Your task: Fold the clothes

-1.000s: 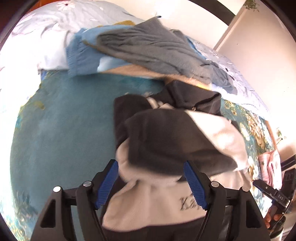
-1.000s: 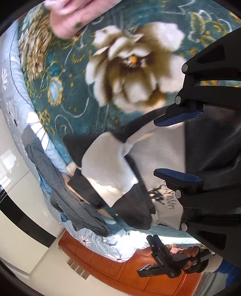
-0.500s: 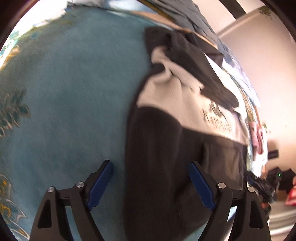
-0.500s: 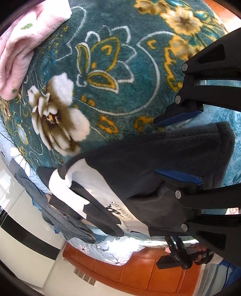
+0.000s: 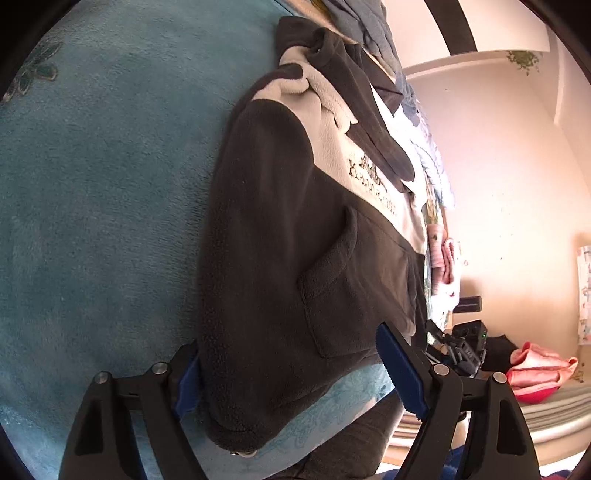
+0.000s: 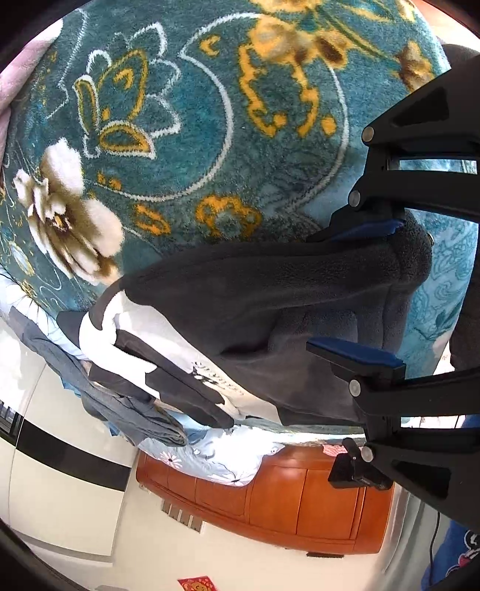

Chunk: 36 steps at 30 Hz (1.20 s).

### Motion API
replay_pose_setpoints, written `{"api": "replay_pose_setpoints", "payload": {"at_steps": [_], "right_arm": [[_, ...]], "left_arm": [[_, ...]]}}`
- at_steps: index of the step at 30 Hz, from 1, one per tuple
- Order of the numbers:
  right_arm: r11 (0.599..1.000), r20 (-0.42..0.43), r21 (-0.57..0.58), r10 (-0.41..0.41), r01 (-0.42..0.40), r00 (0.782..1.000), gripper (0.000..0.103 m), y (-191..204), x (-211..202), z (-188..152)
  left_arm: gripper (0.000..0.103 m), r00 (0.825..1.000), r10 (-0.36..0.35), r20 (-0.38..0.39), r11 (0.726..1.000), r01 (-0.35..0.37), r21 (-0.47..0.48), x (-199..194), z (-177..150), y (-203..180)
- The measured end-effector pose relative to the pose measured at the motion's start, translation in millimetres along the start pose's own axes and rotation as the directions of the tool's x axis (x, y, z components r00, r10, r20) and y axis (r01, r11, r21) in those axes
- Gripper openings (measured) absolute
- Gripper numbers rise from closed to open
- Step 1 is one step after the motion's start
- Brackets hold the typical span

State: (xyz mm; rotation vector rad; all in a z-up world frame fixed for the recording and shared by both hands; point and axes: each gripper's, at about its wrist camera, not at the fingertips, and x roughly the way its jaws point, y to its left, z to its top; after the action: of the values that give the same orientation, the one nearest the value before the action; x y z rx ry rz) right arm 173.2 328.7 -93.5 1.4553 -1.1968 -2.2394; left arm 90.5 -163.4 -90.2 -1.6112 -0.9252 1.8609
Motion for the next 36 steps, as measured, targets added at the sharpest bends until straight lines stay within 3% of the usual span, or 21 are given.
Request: {"api": "replay_pose_setpoints", "payload": {"at_steps": [5,7,9,10,15,18,22,25,28,31,33,36], "right_arm": [[0.992,0.029,0.096,0.073,-0.076,0.997,0.04,-19,-2,1],[0.991,0.014,0.098,0.085,-0.086,0.996,0.036,-20,-2,-3],[0.991,-0.007,0.104,0.085,-0.084,0.996,0.021,-23,-4,-8],[0.99,-0.017,0.113,0.092,-0.089,0.996,0.019,-25,-5,-9],[0.989,-0.04,0.109,0.103,-0.098,0.994,0.016,-24,-6,-11],[0.989,0.001,0.105,0.102,-0.101,0.995,0.011,-18,-15,-3],[0.991,0.047,0.088,0.097,-0.101,0.994,0.01,-12,-27,8],[0.996,0.02,0.076,0.052,-0.053,0.998,0.01,-13,-23,8],[0.993,-0.005,0.111,0.027,-0.026,1.0,0.01,-25,-14,3],[0.989,0.0,0.13,0.071,-0.07,0.997,0.012,-31,-10,-1],[0.992,-0.011,0.116,0.06,-0.058,0.998,0.016,-29,-12,0],[0.994,-0.031,0.098,0.044,-0.04,0.999,0.022,-29,-14,1]], "left_arm": [[0.08,1.0,-0.02,0.017,1.0,0.02,0.0,2,0,-6],[0.071,1.0,-0.001,-0.004,1.0,0.001,0.021,11,5,-5],[0.061,1.0,0.01,-0.008,1.0,-0.01,0.018,13,4,-4],[0.054,1.0,0.005,-0.013,1.0,-0.005,0.005,13,3,-1],[0.041,0.999,0.007,-0.037,1.0,-0.007,-0.007,13,-6,1],[0.012,1.0,-0.002,0.004,1.0,0.002,-0.031,2,-4,7],[0.011,0.989,-0.063,0.133,0.994,0.074,-0.083,-26,10,14],[0.011,0.995,-0.01,0.096,0.999,0.015,-0.044,-20,9,11],[0.011,0.998,0.031,0.054,0.997,-0.028,-0.067,-6,1,18],[0.012,0.999,-0.002,0.051,0.991,0.009,-0.134,-2,-2,28],[0.015,0.999,-0.004,0.046,0.992,0.009,-0.125,-5,-2,29],[0.037,1.0,0.012,0.015,0.997,-0.011,-0.082,0,-1,21]]}}
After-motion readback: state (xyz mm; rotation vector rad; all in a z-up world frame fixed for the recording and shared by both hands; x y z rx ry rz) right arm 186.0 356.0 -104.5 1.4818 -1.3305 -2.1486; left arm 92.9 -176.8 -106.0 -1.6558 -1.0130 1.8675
